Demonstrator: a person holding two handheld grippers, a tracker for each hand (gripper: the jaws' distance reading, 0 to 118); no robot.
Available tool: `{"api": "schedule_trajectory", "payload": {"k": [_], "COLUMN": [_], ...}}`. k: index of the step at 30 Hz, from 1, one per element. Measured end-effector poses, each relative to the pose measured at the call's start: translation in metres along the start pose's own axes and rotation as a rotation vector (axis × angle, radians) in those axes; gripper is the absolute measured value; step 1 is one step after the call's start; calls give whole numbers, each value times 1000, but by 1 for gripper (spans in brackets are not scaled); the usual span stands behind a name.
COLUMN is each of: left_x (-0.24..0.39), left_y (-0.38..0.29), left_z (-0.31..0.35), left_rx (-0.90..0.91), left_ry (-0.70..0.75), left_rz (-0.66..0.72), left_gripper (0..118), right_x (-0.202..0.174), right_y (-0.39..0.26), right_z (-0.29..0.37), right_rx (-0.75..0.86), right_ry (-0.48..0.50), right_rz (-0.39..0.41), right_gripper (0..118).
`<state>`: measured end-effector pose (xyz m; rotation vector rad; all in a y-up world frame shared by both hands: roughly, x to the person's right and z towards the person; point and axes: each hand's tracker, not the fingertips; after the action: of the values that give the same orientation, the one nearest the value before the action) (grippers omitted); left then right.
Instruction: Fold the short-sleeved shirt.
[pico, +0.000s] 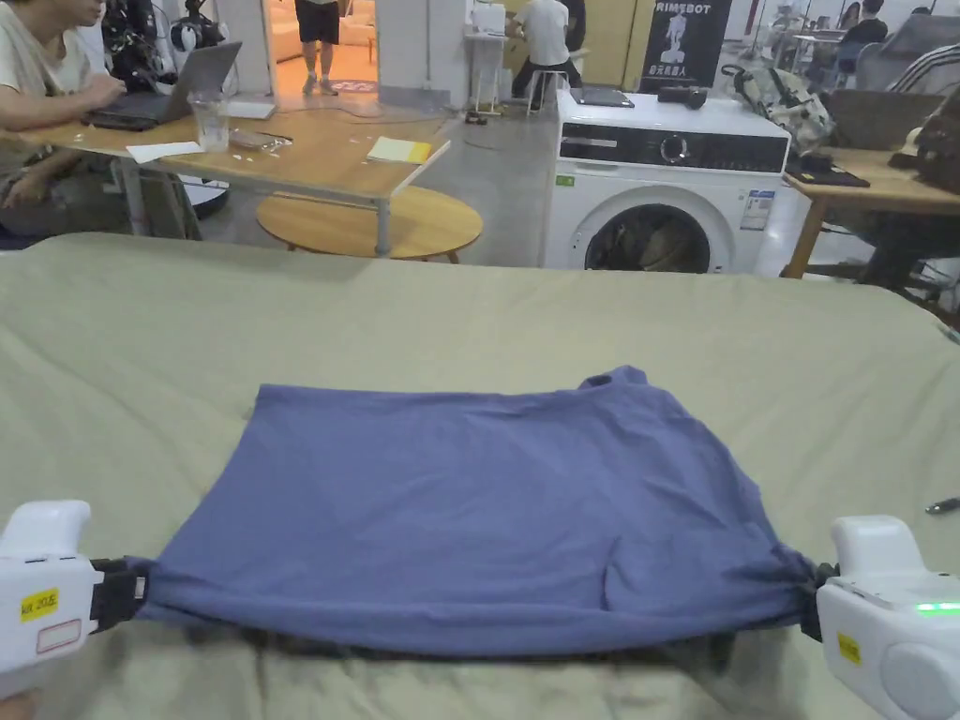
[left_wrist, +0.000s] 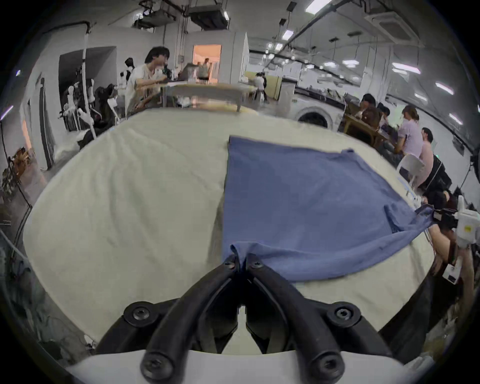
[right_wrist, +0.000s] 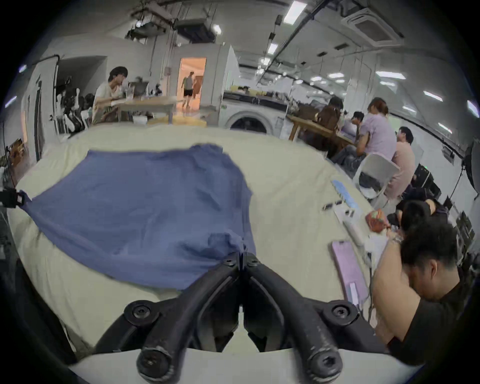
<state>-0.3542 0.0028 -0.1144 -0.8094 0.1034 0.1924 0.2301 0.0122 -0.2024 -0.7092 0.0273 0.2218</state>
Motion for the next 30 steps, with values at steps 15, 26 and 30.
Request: {"api": "schedule_trajectory", "payload": {"k": [15,26,30], "left_x": [-12,19,42], "left_y": [-14,13,16], "left_z": [-38,0,6], "left_rx": [-194,77,200], "left_ry": [4,59,46], "left_rz": [3,5,-59], "left_gripper": [0,47,47], "right_x": [4,-7,-22], "right_y": [-44,-1,10], "right_z": [-52,-11,5], "right_rx": [-228,-102,72], "right_ry": [27,-49,-77], "right_rz": [34,-25,-82], "right_gripper": [0,60,60]}}
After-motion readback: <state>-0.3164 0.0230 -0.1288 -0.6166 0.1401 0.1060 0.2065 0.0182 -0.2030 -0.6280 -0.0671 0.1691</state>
